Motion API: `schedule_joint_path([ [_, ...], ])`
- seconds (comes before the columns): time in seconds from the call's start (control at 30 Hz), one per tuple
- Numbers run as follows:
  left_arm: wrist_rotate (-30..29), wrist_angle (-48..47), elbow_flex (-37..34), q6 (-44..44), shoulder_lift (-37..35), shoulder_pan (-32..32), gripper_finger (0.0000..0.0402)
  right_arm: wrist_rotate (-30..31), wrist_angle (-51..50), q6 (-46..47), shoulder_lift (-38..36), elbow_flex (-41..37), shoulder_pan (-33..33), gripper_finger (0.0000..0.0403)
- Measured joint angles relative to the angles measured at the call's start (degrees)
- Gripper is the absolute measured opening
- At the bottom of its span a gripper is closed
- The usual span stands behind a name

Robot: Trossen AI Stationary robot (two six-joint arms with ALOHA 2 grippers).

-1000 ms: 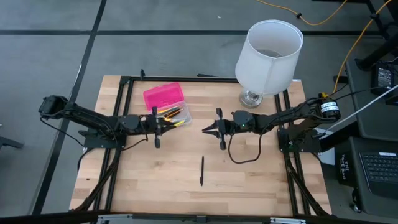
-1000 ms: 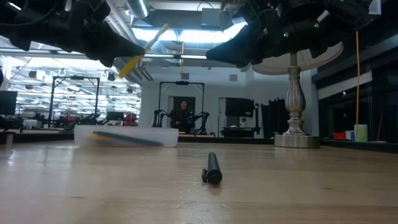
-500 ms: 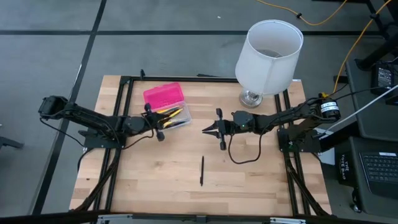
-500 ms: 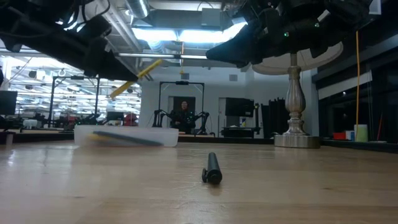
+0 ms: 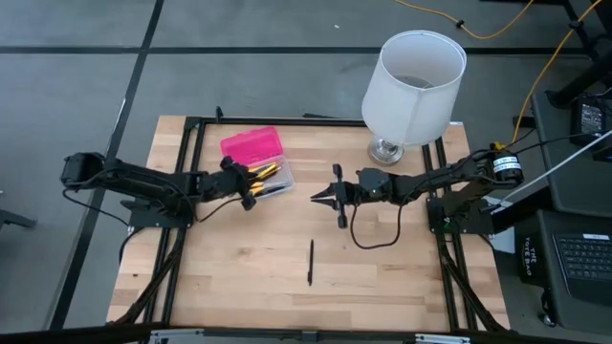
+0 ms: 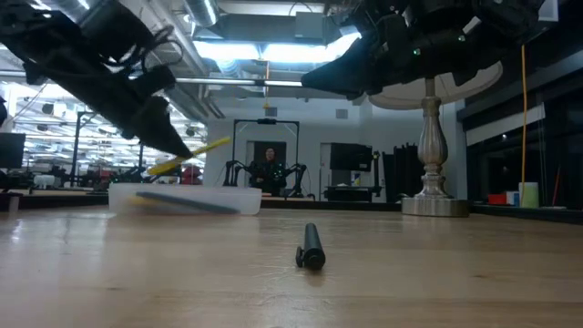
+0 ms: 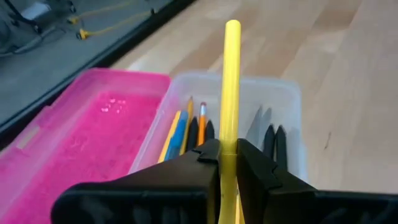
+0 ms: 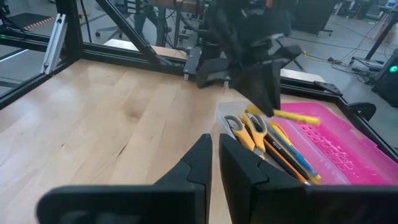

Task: Pick & place school supplies into a supply box
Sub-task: Put the yellow pen into the pink supply box, then put the black pen into the pink supply box

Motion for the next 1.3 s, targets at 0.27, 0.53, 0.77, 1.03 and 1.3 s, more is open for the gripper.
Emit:
schedule_joint_path([
  [0.27, 3.4, -0.6, 0.0, 5.4, 2.8, 5.7, 0.0017, 0.0, 0.0, -0.1, 0.0, 0.0, 0.0, 0.0036],
  [0.53, 4.2, -0.6, 0.0, 10.4, 2.8, 7.4, 0.0019, 0.0, 0.0, -0.3, 0.0, 0.0, 0.0, 0.0036],
  [0.77, 4.2, -0.8, 0.0, 12.7, 2.8, 8.0, 0.0053, 0.0, 0.0, -0.3, 0.0, 0.0, 0.0, 0.0036],
  [1.03, 3.6, -0.8, 0.0, 11.4, 2.8, 8.0, 0.0077, 0.0, 0.0, -0.2, 0.0, 0.0, 0.0, 0.0036],
  [1.3, 3.2, -0.4, 0.0, 11.1, 2.8, 7.9, 0.0092, 0.0, 0.0, -0.1, 0.0, 0.0, 0.0, 0.0036],
])
